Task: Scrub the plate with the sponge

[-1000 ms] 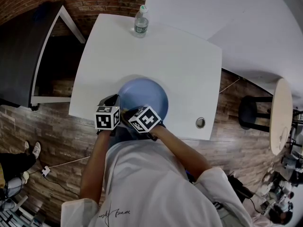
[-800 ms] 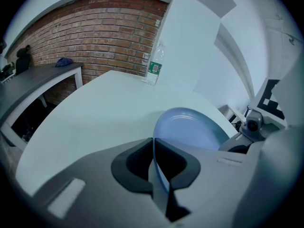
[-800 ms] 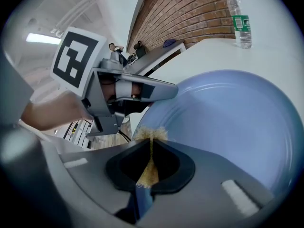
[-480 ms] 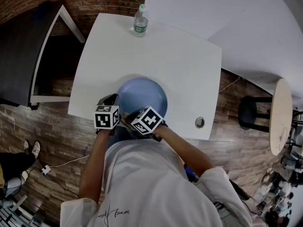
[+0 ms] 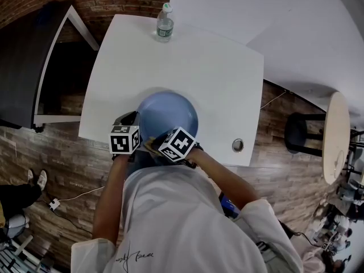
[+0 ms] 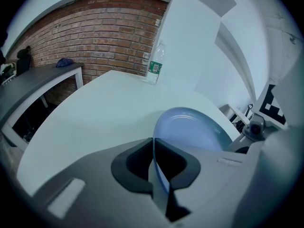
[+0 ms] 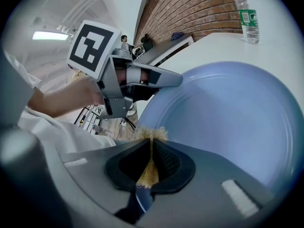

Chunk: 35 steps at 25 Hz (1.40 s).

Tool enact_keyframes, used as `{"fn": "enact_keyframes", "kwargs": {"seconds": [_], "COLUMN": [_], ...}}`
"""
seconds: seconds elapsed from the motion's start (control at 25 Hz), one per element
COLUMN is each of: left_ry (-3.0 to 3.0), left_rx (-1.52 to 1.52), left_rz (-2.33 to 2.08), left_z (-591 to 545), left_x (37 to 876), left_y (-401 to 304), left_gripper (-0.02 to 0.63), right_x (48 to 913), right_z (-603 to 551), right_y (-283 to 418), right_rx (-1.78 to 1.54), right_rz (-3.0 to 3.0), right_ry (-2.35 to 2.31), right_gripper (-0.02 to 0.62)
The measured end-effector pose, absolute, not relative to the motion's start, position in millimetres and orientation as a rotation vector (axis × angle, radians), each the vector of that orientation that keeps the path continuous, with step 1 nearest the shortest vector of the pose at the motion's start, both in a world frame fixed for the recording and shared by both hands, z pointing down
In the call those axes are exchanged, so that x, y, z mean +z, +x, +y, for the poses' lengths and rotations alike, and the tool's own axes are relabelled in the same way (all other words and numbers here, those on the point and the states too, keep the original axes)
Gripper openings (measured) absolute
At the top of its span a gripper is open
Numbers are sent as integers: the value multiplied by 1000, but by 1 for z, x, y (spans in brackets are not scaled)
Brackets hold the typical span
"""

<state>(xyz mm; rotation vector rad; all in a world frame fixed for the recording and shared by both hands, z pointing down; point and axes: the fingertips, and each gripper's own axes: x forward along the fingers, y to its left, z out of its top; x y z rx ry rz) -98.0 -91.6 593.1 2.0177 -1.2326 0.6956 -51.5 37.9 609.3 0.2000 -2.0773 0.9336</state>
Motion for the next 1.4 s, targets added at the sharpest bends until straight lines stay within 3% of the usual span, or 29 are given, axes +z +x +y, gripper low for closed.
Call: {"fn": "enact_keyframes", "kwargs": {"seconds": [1.4], "left_ry": [2004], "left_rx": [718], "left_rz": [-1251], "left_z": [-91], "left_x": [594], "left_y": [-97], "left_gripper": [31], "right_x": [610], "right_z": [47], "right_y": [-19], "right_rx": [813], "right_rz": [-1997], "right_ry": [84], "right_gripper": [23]}}
